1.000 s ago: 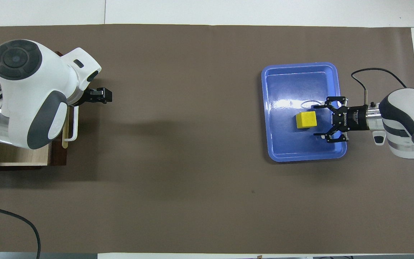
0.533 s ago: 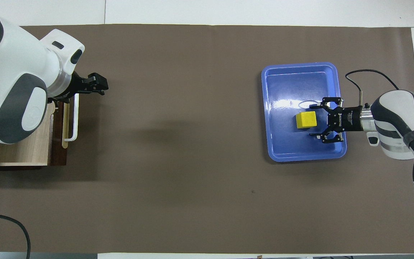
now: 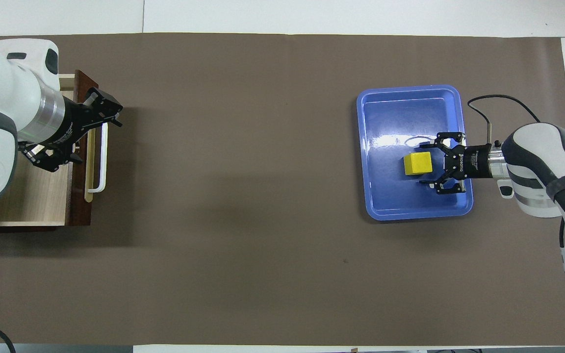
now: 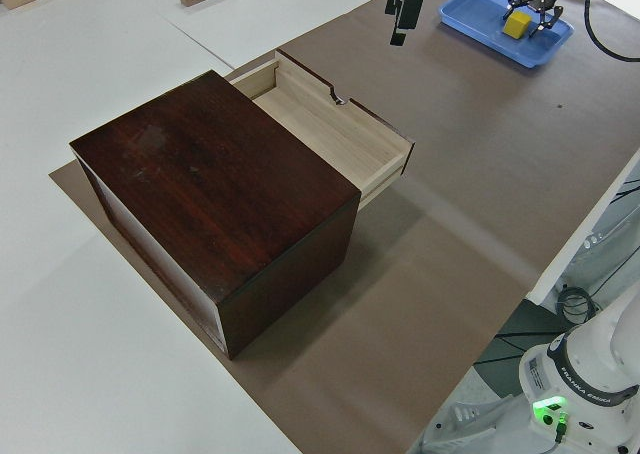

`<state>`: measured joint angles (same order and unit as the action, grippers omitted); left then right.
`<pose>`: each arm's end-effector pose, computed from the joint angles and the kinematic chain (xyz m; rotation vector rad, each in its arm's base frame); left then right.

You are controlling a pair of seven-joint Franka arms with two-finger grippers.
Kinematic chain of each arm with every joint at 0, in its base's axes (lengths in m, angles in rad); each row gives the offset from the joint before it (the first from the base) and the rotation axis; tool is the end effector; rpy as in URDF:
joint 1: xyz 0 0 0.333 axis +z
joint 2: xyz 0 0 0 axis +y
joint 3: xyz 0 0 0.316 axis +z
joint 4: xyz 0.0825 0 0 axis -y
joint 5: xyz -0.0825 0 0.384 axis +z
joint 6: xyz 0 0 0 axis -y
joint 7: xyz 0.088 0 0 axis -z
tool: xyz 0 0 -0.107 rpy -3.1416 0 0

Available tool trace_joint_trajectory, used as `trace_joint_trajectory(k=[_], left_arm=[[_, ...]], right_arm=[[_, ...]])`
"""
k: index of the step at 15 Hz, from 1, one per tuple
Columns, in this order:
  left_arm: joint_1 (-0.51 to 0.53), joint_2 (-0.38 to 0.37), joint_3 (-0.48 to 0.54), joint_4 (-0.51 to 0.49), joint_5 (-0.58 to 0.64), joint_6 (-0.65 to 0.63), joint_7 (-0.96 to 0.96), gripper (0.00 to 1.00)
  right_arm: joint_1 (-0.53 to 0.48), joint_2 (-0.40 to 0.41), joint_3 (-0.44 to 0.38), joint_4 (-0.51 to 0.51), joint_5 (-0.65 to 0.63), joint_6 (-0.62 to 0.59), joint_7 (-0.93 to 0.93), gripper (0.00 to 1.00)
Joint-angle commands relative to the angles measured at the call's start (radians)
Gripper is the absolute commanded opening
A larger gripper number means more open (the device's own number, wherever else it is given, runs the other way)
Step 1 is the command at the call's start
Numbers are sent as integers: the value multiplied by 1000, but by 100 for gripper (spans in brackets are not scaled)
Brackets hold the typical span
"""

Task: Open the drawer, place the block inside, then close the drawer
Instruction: 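Close the right gripper on the yellow block while the left gripper releases the handle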

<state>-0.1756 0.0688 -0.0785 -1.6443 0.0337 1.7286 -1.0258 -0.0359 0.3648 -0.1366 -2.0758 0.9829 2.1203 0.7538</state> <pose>0.5678 -0.1429 0.5643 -2.9011 -1.1703 -0.0458 0.5639 -0.0593 0.2423 -1.7412 1.7855 0.5996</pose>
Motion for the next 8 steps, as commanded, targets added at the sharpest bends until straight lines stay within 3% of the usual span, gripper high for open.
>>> trace_joint_trajectory(k=[1,3,6,7,8], left_arm=[[-4,-10,3,-18,-18,19,-187,100],[-7,-10,3,-20,-18,17,-290,100],[-7,-12,0,-22,-18,17,-494,100],[-7,-12,-1,-22,-20,20,-552,100],[-8,-12,-1,-23,-20,20,-585,100]], right_arm=[[5,-4,3,-27,39,33,-51,87],[14,-4,3,-27,42,33,-54,82],[14,-4,3,-29,42,33,-85,64],[14,-4,3,-29,42,32,-97,49],[14,-4,3,-27,42,30,-106,20]])
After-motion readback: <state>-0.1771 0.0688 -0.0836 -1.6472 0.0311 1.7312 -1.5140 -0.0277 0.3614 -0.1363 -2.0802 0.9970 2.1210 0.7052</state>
